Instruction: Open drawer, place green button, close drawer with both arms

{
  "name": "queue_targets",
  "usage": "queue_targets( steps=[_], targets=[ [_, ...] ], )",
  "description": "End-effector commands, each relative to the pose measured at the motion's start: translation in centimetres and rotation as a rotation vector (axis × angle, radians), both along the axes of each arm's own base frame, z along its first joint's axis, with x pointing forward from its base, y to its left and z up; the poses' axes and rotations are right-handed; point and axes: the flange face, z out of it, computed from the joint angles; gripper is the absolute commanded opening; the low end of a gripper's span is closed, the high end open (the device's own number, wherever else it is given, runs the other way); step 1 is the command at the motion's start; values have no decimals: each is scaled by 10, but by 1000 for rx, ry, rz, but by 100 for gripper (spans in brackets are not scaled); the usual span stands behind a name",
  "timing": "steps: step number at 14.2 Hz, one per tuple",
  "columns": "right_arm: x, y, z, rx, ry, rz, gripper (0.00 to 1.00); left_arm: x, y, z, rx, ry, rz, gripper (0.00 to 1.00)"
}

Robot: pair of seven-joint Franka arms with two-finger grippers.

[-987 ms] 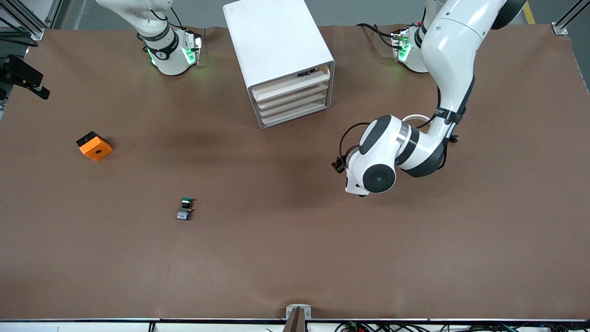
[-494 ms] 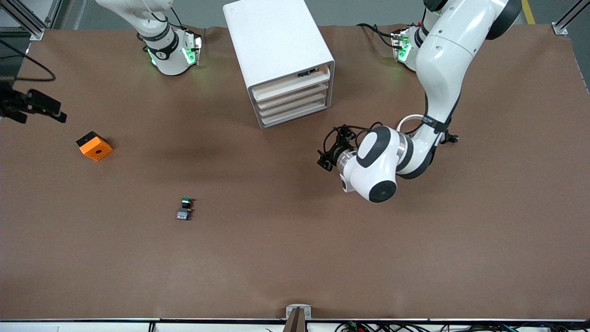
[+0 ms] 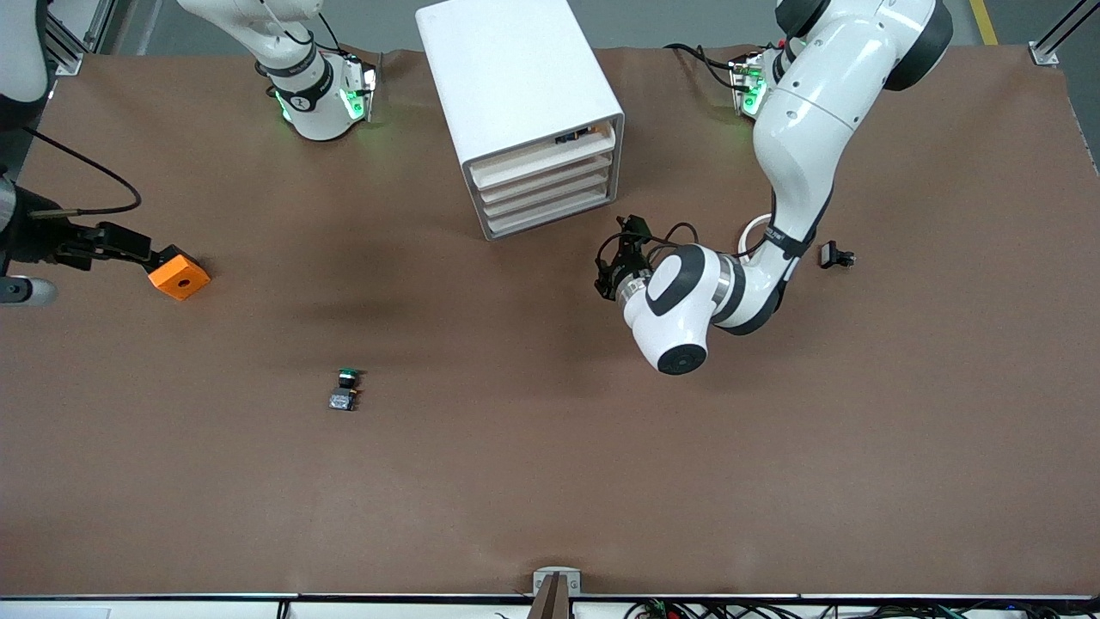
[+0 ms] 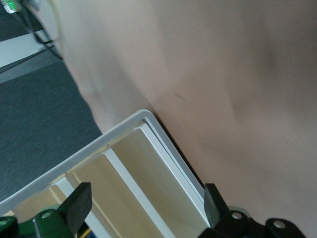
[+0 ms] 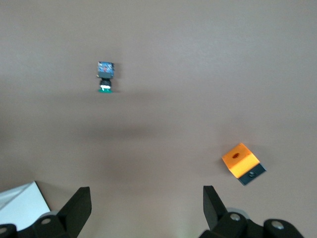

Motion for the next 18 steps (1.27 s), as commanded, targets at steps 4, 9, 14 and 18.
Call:
queue_targets(
  steps=[4, 9, 14, 18],
  targets=[
    [33, 73, -70, 0, 8, -20, 100, -27, -23, -19, 87, 117, 49, 100],
    [75, 96, -149, -6, -63, -122, 100, -46, -54, -29, 76, 208, 134, 100],
    [108, 117, -243, -4, -136, -181, 100, -54, -65, -53, 110, 275, 225, 100],
    [112, 137, -286, -28, -131, -262, 100, -63, -76, -58, 170, 336, 270, 85]
  ],
)
